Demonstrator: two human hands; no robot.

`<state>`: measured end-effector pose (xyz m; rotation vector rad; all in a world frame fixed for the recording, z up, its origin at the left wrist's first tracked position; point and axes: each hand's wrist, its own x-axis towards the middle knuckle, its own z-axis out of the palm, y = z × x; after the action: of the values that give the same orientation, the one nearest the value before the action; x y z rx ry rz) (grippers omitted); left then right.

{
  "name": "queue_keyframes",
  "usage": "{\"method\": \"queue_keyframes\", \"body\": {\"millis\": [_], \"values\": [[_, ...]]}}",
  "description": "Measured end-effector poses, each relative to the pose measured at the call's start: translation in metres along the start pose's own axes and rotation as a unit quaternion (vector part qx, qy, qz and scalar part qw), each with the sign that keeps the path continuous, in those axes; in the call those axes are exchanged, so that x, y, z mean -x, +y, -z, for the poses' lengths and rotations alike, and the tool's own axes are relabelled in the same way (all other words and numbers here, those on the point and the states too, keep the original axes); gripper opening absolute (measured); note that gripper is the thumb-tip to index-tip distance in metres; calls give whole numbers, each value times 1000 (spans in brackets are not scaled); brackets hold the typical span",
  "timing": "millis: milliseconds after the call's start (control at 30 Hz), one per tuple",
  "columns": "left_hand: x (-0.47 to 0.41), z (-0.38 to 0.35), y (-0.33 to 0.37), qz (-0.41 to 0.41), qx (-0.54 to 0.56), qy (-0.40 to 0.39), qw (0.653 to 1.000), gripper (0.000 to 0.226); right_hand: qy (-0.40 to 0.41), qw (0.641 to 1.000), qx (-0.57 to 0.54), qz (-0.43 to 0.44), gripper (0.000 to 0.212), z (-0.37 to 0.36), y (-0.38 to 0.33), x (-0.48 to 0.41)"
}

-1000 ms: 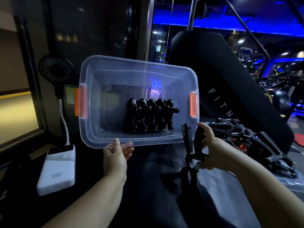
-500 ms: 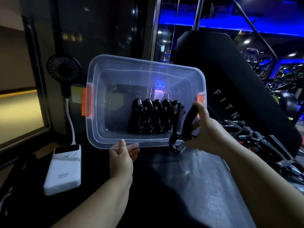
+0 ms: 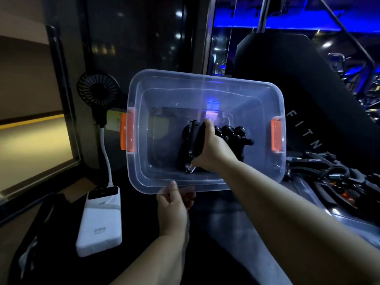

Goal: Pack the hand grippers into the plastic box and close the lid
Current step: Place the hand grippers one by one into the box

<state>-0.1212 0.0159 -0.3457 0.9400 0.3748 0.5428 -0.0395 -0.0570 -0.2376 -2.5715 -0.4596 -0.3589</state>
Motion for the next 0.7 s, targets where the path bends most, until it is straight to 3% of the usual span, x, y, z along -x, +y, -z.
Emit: {"method": "queue_keyframes", "body": {"millis": [233, 700], "values": [[-2, 2, -1, 2, -5, 12, 1000, 13, -33, 999, 36, 22, 116, -36, -20, -31], [-5, 1, -3, -6, -11, 6, 1000, 19, -72, 992, 98, -16, 110, -55, -19, -64]]}}
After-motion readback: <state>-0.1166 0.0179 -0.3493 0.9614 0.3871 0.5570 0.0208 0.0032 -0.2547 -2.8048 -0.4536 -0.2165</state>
